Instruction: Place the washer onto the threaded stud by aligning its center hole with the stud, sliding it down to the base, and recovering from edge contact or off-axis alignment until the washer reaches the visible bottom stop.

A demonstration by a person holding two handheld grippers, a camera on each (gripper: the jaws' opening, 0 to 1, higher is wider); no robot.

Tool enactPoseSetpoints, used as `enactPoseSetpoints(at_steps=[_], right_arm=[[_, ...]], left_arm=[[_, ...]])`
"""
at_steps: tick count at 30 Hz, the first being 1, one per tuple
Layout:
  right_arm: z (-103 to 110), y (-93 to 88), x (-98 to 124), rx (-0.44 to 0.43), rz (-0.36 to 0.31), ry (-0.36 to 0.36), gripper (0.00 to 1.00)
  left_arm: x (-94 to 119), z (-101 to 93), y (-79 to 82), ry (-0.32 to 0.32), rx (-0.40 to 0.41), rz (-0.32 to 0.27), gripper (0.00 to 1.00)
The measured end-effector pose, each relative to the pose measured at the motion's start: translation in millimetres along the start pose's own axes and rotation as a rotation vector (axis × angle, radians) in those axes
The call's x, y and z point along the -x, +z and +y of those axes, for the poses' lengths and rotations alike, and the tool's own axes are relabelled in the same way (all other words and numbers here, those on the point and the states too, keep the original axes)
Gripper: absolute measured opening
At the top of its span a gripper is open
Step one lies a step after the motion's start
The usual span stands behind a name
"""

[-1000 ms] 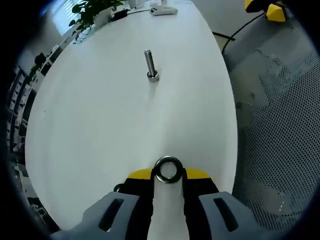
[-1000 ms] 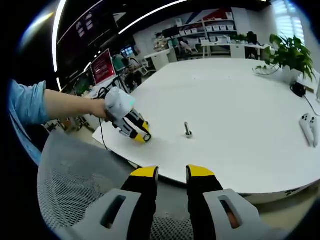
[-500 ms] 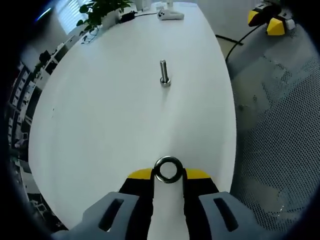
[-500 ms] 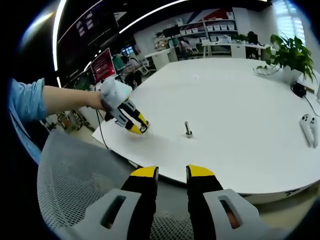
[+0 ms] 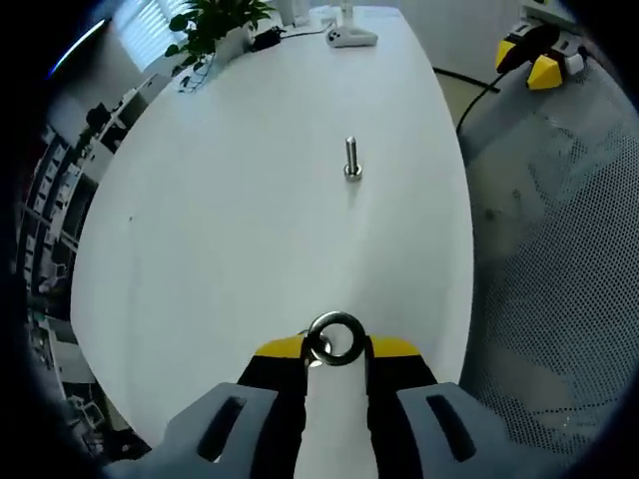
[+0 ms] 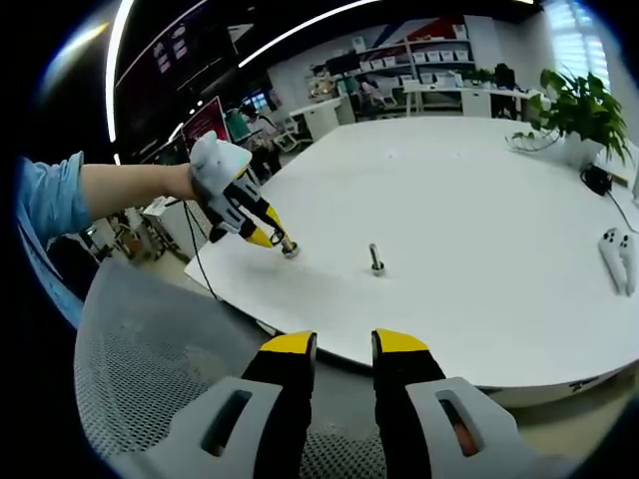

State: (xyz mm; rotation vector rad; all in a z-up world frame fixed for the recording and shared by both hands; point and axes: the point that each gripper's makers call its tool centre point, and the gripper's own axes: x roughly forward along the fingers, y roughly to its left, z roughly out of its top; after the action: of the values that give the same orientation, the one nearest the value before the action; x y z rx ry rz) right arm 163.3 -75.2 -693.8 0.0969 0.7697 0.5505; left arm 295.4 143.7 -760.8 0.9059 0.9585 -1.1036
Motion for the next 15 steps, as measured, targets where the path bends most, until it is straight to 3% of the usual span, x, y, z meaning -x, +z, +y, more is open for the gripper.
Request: enactPoseSetpoints(at_steps=[4, 8, 15], right_arm=[[0.2, 0.1, 0.3, -0.001, -0.002, 0.001, 0.25], [0.0, 0.3, 0.7, -0.004, -0.006, -0.001, 0.25], [-0.6, 1.2, 1.1, -0.011, -0.014, -0.004, 0.25]], left_arm=[[10.1, 14.8, -3.8, 0.032, -0.006, 0.033, 0.20], [15.3, 22.3, -3.9, 0.023, 0.034, 0.032, 0.20], [3.4, 19.7, -16.4, 0.012, 0.015, 0.098, 0.20]])
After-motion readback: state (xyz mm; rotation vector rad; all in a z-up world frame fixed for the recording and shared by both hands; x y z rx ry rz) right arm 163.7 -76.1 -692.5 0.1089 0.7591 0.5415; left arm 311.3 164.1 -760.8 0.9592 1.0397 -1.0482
